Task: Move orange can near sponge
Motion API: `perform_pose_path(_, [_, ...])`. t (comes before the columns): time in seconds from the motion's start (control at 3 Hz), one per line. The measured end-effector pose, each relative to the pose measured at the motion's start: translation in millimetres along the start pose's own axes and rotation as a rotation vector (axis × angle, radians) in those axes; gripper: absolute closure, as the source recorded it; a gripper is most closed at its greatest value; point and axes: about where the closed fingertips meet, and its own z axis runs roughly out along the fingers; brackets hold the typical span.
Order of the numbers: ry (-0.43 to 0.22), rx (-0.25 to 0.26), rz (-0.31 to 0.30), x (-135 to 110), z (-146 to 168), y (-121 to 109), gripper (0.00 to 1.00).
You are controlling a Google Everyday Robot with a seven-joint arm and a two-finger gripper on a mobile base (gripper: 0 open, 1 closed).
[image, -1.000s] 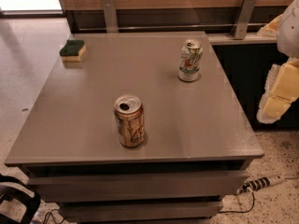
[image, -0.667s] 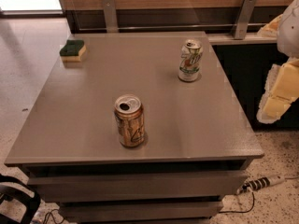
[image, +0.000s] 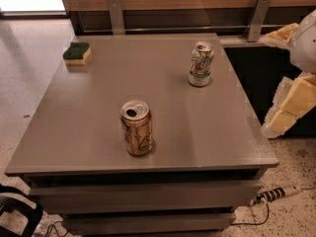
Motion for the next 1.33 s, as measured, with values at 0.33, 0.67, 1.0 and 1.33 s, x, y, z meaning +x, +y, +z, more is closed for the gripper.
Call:
perform_pose_path(0.33, [-0.120, -0.006, -0.030, -28, 18, 8, 0.00])
perform_pose_path(0.67, [-0.243, -0.040, -0.060, -59, 47, 12, 0.00])
perform_pose_path(1.0, [-0.338, -0.112, -0.068, -79, 86, 18, 0.00])
perform_pose_path(1.33, [-0.424, -0.191, -0.045, -83, 118, 27, 0.00])
